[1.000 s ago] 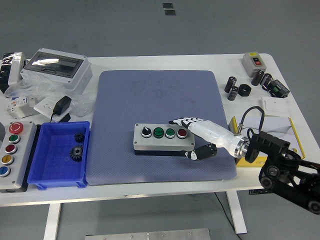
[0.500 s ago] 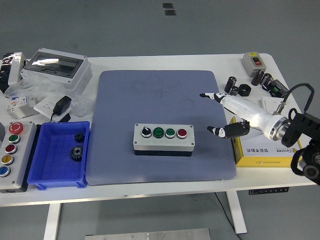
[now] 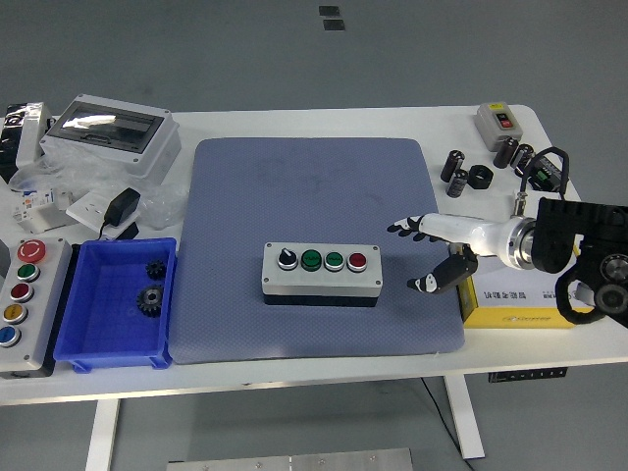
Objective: Pick up the button,place it on the desk,press the button,press the button
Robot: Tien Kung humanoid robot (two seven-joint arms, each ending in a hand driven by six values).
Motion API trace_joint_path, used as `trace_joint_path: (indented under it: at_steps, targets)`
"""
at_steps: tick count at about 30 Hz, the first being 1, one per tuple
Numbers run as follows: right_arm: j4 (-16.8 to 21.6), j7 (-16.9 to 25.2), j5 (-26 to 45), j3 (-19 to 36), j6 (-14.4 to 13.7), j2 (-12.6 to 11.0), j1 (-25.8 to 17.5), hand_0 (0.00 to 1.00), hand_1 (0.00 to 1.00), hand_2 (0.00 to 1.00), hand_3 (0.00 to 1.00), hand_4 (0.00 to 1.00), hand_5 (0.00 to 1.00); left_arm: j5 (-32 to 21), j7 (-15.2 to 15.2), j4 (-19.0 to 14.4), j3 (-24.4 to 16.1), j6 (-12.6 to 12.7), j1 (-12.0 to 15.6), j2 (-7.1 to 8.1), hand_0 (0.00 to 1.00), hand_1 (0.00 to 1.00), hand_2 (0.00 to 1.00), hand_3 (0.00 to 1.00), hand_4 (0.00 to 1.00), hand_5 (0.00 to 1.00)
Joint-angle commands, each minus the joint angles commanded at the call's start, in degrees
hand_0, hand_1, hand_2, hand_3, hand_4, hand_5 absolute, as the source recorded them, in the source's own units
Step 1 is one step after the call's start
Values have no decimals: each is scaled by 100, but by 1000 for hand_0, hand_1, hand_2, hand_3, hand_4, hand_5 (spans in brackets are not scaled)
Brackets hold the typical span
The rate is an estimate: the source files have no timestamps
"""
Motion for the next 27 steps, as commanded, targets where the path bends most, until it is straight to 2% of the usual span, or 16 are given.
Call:
trace_joint_path:
  at_steps: [4,5,17,27]
  targets:
    - [0,-14,-1,-53,63,176,46,116,274,319,939,264,125,4,5,0,-16,-1,2,-12,601,602,532,598,581,216]
    - [0,-9,1,-57,64,207,54,97,173,241,921,221,78,5,5,0,-16,-3,1,-15,601,602,531,598,579,218]
    - [-18,41,54,-169,35,396,120,86,176,224,929,202,51,27,4,0,-34,-12,-1,-31,601,602,526,591,587,221]
    - [-213,29,25,-382,4,476,161,77,175,223,931,203,51,28,-1,0,-36,-12,0,-39,601,600,525,591,584,219]
